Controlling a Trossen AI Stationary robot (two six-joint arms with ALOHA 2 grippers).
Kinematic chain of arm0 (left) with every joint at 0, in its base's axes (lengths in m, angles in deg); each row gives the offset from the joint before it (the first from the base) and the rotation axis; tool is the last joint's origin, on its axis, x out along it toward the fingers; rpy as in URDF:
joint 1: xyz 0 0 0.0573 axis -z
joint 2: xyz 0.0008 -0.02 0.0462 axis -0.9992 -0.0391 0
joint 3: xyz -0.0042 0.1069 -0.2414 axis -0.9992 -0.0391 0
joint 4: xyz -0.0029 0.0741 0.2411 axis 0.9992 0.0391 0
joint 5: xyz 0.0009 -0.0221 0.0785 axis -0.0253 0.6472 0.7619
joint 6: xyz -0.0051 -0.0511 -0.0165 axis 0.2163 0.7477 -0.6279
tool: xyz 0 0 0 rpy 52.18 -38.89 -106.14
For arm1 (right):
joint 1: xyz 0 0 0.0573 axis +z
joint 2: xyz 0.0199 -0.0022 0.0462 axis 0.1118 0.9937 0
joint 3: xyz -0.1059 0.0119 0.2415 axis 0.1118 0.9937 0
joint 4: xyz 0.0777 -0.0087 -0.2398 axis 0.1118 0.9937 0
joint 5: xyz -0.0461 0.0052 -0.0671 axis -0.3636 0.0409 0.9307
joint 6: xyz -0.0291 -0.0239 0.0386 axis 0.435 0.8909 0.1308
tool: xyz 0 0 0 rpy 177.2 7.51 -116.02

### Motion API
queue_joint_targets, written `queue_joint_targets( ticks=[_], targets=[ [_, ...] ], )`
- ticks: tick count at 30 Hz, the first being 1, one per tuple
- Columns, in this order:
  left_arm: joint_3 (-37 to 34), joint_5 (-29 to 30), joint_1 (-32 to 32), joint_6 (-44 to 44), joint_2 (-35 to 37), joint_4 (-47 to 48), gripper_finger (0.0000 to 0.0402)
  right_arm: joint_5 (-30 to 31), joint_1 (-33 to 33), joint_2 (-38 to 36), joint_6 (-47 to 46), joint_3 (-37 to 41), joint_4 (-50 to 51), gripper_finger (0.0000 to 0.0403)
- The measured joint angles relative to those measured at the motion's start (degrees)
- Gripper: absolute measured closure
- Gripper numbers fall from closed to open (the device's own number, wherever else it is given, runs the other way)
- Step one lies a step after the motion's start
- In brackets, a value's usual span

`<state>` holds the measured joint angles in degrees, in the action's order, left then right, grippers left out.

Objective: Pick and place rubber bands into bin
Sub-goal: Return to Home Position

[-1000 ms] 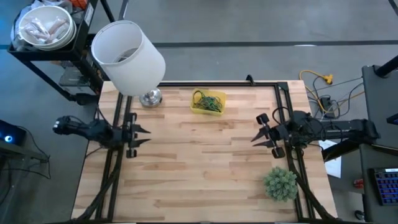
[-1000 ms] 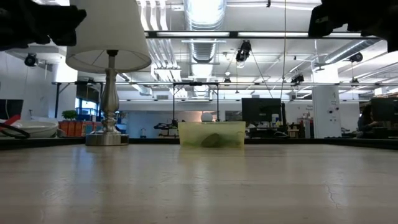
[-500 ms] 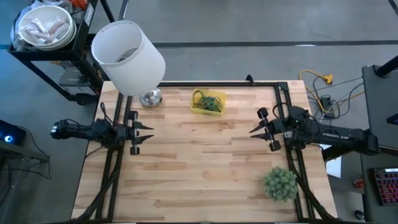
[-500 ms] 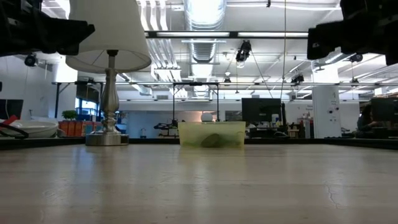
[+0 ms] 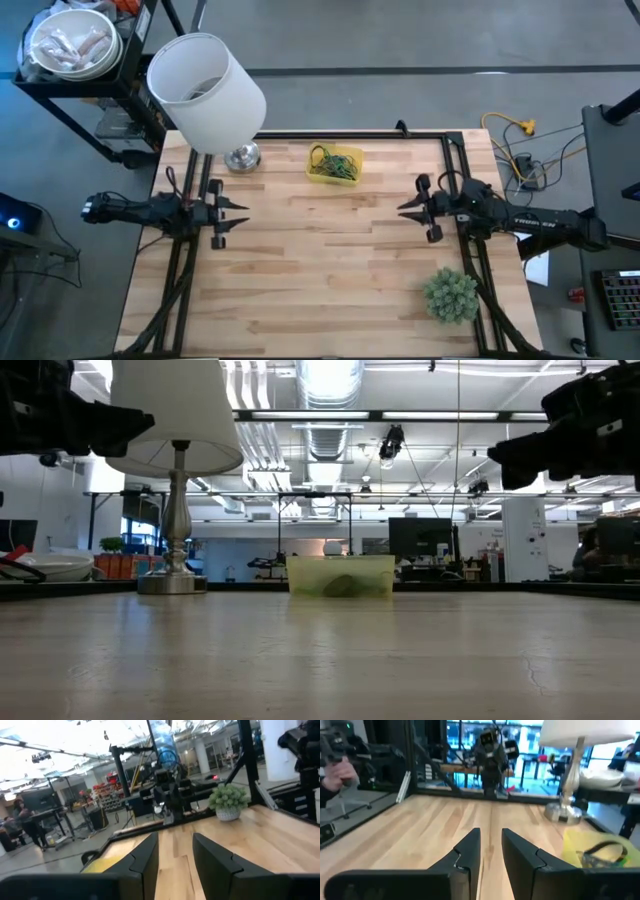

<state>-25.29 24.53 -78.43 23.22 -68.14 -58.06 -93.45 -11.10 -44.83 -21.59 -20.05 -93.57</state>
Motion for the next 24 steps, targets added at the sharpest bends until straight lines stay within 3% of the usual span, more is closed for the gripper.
queue_joint_targets(
  ticks=[10,15,24],
  targets=[
    [-0.1,3.8,0.0,0.4,0.0,-0.5,0.0297,0.5,0.0,0.2,1.6,0.0,1.3,0.0330],
    [-0.1,0.6,0.1,2.7,-0.2,-0.8,0.0297,0.5,0.0,0.1,1.6,0.0,1.3,0.0330],
    [-0.2,-3.1,-0.5,-1.2,0.3,1.9,0.0297,0.5,0.0,0.1,1.4,0.0,1.2,0.0330]
  ],
)
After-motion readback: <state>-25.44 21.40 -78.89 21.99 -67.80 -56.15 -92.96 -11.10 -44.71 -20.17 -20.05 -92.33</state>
